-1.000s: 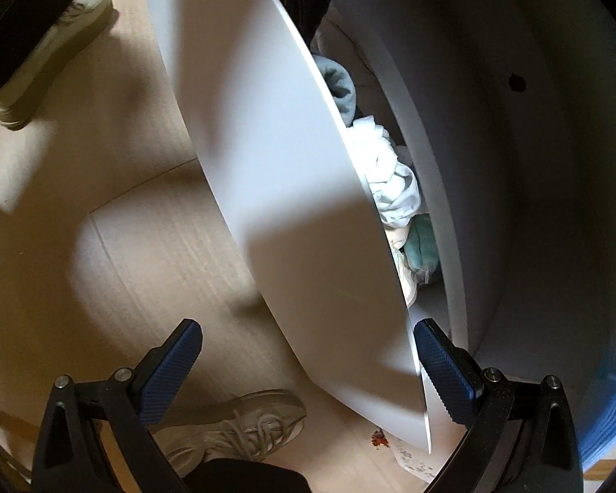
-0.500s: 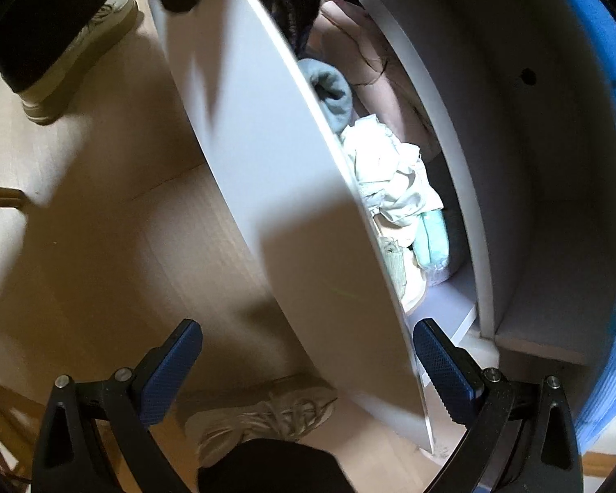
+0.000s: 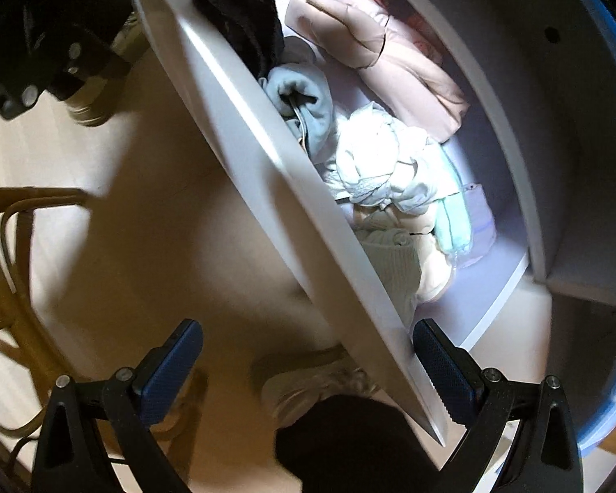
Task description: Organize soft objects
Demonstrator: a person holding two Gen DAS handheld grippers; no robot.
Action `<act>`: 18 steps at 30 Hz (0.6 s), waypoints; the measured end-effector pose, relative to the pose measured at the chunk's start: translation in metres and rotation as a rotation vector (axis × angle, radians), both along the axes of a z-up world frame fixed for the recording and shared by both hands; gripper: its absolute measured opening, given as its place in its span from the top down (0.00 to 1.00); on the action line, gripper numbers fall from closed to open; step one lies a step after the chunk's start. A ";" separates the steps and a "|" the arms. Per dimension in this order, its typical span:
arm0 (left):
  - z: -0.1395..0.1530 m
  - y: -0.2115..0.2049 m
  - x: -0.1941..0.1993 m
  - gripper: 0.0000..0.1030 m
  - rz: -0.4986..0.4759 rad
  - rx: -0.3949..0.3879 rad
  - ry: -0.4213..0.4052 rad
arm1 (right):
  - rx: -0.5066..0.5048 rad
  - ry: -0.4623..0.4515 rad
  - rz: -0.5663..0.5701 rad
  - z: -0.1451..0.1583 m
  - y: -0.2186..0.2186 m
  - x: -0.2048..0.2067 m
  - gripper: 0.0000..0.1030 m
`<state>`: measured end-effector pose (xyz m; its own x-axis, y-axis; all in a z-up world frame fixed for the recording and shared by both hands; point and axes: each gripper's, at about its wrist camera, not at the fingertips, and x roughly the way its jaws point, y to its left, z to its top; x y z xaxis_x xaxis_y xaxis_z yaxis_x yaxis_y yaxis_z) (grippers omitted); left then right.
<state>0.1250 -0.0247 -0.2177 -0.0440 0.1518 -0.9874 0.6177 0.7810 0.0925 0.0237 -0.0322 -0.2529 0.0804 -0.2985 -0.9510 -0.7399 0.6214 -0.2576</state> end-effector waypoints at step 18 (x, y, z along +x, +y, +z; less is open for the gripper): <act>0.020 0.004 0.056 0.08 0.084 -0.103 0.123 | 0.107 0.202 -0.090 0.026 0.007 0.010 0.00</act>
<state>0.1811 -0.0203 -0.1980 -0.1733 0.0404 -0.9840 0.5517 0.8317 -0.0630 0.0339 -0.0257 -0.2264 -0.1373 -0.1925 -0.9717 -0.7099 0.7032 -0.0390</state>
